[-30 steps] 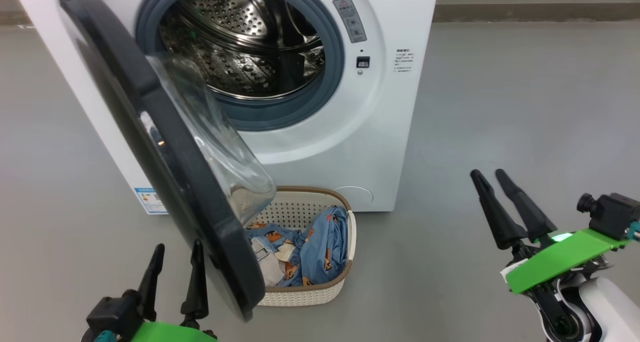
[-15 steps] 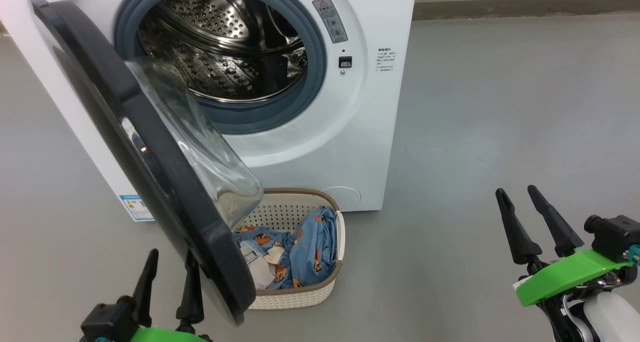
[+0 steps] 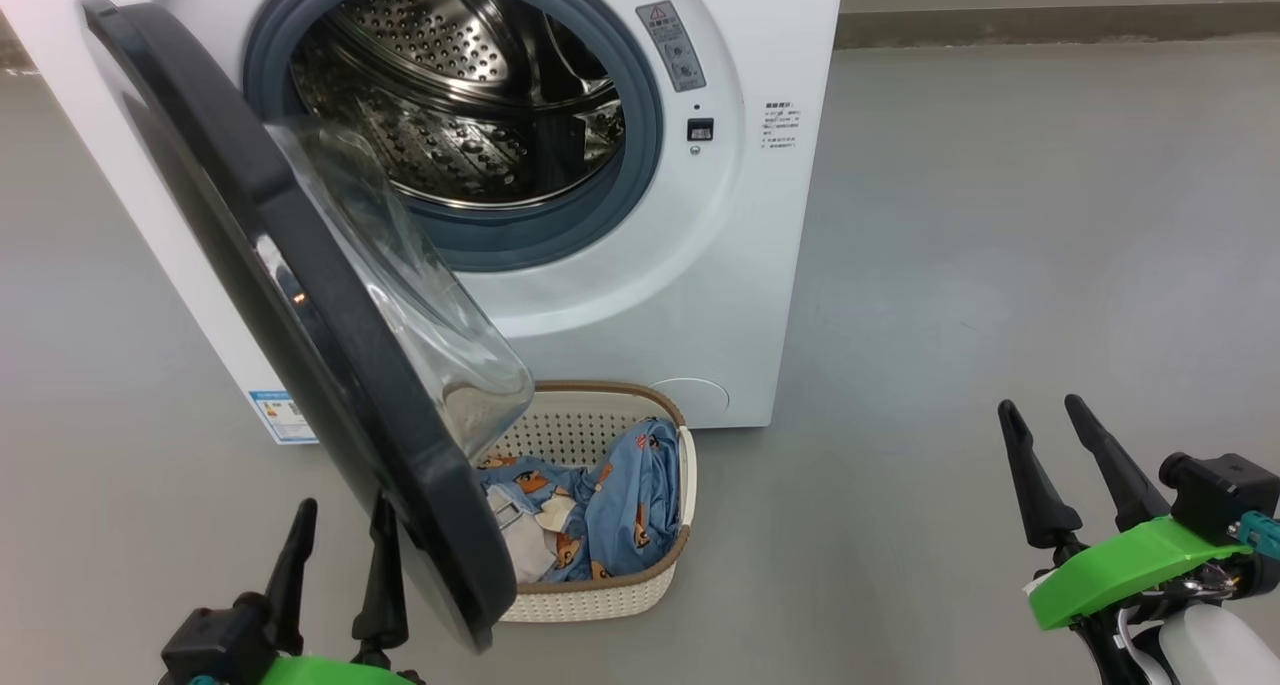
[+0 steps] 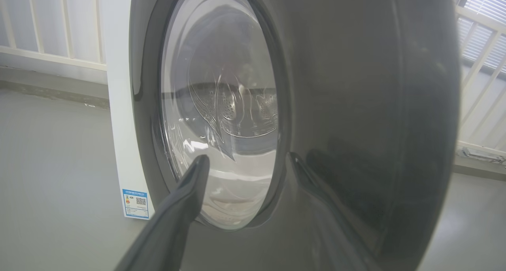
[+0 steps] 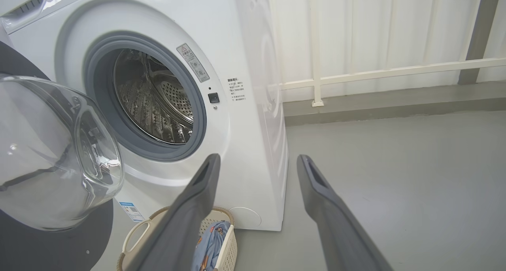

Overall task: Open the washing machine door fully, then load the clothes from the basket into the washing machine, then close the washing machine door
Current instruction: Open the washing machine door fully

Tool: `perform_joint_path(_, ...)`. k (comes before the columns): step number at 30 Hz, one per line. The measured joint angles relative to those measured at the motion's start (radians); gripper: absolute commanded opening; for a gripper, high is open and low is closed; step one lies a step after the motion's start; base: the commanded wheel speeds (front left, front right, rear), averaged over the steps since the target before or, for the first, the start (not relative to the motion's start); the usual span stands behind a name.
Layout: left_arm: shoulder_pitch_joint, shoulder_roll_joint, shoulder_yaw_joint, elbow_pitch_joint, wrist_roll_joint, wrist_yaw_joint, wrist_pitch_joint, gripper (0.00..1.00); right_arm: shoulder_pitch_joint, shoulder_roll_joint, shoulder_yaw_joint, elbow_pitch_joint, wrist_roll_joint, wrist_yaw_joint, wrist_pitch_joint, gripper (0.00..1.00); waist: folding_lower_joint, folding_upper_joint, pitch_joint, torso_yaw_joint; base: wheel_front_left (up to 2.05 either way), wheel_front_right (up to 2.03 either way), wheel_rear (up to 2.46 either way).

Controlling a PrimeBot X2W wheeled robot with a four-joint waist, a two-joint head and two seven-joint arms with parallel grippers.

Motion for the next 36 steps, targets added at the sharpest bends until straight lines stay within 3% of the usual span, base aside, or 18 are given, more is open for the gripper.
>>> perform_joint_path(36,0.001,0.000,0.001,0.005,0.003,0.000,0.000,1.00,0.007,0.008,0.001,0.023,-0.043,0.000,0.000,1.00,0.0000,0.0000,-0.009,0.003,0.00,0.00,0.00)
